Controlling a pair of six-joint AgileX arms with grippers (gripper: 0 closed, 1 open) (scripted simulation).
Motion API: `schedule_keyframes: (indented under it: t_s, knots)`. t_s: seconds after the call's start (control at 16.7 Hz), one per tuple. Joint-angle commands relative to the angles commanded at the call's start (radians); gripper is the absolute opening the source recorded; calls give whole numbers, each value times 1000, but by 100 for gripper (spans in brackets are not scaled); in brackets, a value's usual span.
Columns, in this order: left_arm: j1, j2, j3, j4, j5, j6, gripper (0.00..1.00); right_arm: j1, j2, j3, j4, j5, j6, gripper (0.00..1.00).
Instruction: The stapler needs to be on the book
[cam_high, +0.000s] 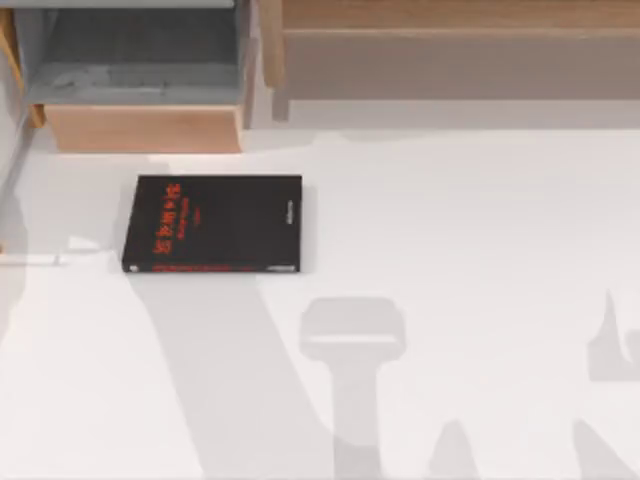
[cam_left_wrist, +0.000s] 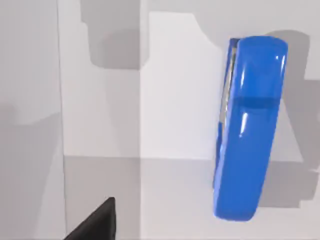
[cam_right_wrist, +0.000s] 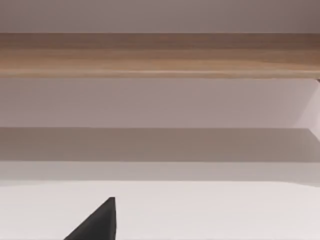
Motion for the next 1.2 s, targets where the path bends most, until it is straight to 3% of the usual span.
schedule_keyframes:
  t_s: [0.36, 1.2]
  knots:
    - [-9, 210, 193, -104, 22, 52, 100, 0, 0, 0, 0, 0, 0, 100]
    - [-1, 213, 129, -40, 23, 59, 100, 0, 0, 0, 0, 0, 0, 100]
